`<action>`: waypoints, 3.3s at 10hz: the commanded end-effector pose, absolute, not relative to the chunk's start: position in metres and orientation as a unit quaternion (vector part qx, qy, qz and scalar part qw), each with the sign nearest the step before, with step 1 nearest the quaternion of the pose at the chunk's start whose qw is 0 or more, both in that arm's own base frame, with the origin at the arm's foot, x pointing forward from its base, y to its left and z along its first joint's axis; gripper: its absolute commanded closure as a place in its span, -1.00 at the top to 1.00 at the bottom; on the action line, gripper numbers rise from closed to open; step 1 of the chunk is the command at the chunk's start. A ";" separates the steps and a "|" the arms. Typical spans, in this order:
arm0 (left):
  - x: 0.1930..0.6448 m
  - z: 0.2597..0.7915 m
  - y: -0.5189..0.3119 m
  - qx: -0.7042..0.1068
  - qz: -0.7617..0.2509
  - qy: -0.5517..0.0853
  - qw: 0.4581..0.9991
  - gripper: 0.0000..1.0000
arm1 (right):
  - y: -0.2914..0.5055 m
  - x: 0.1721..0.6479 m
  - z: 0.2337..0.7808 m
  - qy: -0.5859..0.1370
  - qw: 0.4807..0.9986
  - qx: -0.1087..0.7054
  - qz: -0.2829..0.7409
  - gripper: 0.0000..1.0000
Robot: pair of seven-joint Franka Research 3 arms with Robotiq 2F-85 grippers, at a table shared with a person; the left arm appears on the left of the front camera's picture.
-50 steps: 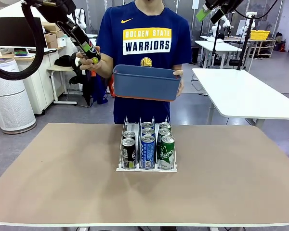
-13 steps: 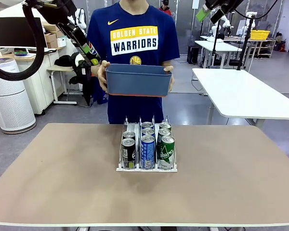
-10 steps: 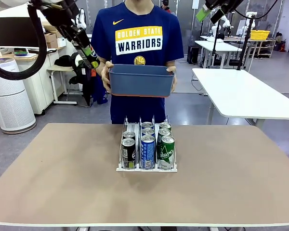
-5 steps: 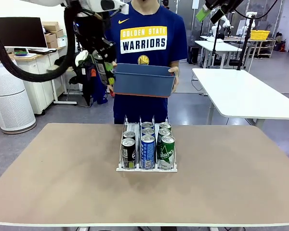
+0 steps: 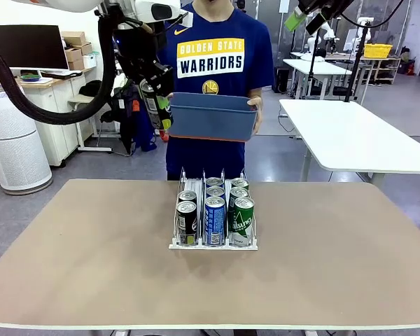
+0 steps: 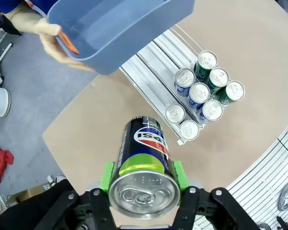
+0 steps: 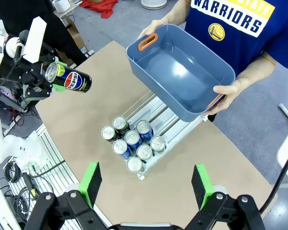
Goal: Fill the beverage cans into the dispenser.
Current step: Place the picked Pepsi coke in the line of the Automatic Can Dispenser with the same cans.
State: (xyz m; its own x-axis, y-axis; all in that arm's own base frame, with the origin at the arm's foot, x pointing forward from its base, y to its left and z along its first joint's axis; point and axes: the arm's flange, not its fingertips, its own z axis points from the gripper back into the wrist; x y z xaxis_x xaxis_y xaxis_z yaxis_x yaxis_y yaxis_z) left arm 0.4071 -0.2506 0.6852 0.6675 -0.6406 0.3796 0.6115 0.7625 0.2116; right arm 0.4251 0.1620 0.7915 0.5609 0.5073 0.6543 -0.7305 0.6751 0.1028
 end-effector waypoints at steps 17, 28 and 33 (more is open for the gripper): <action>0.287 0.462 -0.326 -0.008 -0.139 -0.186 0.973 0.15 | 0.162 0.424 0.791 -0.300 0.865 0.185 0.357 1.00; 0.340 0.430 -0.318 -0.020 -0.130 -0.186 0.974 0.15 | 0.162 0.424 0.791 -0.300 0.865 0.185 0.357 1.00; 0.380 0.423 -0.301 -0.032 -0.105 -0.187 0.976 0.15 | 0.162 0.424 0.791 -0.300 0.865 0.185 0.357 1.00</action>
State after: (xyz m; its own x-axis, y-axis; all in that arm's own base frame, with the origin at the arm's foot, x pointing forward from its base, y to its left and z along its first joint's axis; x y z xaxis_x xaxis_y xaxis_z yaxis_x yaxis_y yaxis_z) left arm 0.3582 -0.3027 0.4192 0.9256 -0.1919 0.3263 0.2106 0.9773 -0.0226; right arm 0.4252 0.1620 0.7914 0.5611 0.5072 0.6542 -0.7304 0.6752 0.1029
